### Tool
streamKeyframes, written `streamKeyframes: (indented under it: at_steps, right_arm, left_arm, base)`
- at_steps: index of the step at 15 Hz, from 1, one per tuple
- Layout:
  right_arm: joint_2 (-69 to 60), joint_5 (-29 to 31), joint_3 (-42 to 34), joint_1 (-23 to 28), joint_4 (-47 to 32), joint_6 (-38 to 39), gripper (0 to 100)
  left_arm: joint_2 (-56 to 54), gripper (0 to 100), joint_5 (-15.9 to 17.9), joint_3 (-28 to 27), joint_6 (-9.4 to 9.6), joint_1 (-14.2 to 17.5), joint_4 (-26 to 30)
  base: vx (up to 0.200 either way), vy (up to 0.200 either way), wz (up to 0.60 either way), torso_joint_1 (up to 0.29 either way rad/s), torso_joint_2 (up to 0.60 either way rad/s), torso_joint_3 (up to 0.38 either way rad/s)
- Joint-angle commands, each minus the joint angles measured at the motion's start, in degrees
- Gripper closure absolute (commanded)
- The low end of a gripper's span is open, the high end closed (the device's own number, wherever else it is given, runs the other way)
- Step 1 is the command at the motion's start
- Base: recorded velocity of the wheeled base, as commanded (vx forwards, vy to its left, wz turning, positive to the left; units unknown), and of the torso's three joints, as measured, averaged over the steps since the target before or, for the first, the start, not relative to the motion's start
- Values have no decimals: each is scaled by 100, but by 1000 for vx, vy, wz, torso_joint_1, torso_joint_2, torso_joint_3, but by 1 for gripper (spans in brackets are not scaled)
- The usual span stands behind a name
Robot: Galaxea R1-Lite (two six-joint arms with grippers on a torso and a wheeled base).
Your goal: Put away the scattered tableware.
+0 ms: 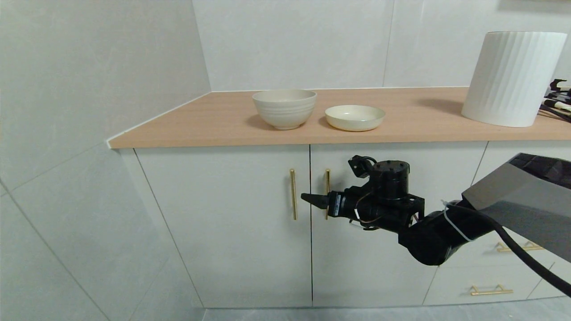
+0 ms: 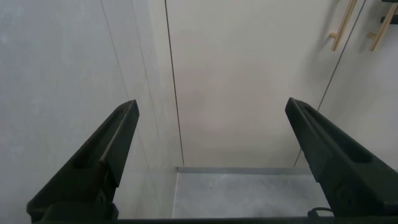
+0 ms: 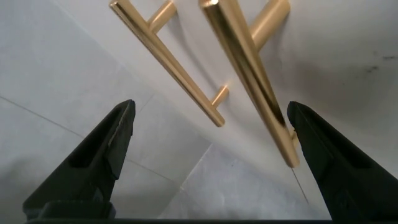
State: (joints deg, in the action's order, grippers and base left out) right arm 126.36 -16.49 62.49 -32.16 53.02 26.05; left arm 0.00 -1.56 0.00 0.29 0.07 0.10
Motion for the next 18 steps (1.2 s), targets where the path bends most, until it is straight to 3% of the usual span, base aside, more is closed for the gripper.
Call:
streamKeyframes:
  at_steps: [1,17,18]
  right_arm:
    - [65,6,53,-10,7,5,0]
    - [-718,-530,-914,-212,174,23,0]
    - [-1060,-943,-1239,-212,209,23,0]
  left_arm:
    - [0,0,-2,0,-3,1,-1]
    - [0,0,-2,0,-3,1,-1]
    - [0,0,-2,0,-3,1,-1]
  base:
    - [0,0,0,0,0,0]
    - [0,0,0,0,0,0]
    - [0,0,0,0,0,0]
